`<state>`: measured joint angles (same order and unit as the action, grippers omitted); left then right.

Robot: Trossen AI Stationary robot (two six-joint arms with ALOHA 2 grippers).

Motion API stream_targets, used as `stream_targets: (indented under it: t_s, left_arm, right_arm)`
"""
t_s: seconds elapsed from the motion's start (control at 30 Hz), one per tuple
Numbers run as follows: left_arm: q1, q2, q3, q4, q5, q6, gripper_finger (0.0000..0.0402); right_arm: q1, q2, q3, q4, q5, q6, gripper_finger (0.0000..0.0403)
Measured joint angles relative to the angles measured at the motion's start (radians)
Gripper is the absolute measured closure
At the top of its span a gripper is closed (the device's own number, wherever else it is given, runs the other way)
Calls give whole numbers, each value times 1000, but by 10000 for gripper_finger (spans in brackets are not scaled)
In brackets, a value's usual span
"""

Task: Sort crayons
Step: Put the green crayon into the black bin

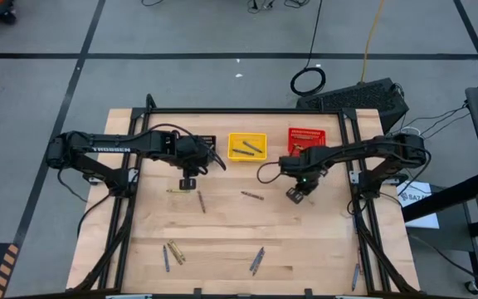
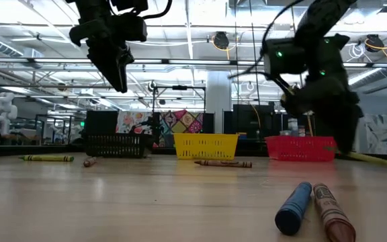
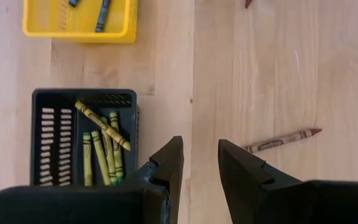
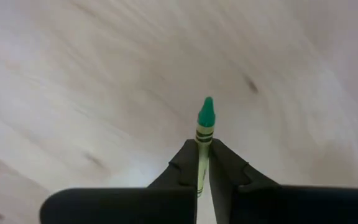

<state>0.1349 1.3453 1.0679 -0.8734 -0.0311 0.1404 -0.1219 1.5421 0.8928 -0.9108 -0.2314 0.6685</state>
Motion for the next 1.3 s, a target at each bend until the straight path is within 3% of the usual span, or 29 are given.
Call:
stream_targets:
  t_s: [0.27,0.47,0.7,1.3]
  left_arm:
    - [0,0,0,1,-11,-73,301]
    - [2,0,0,4,-166,-224,301]
    - [2,0,0,5,-180,-267,301]
    - [-26,51,2,294,56,-292,301]
  right_arm:
    - [-3,0,43,248,2,-102,403]
    - [-13,0,48,408,-1,-175,403]
    - [-47,0,48,594,-1,-233,403]
    - [-54,-1,48,989,-10,-300,403]
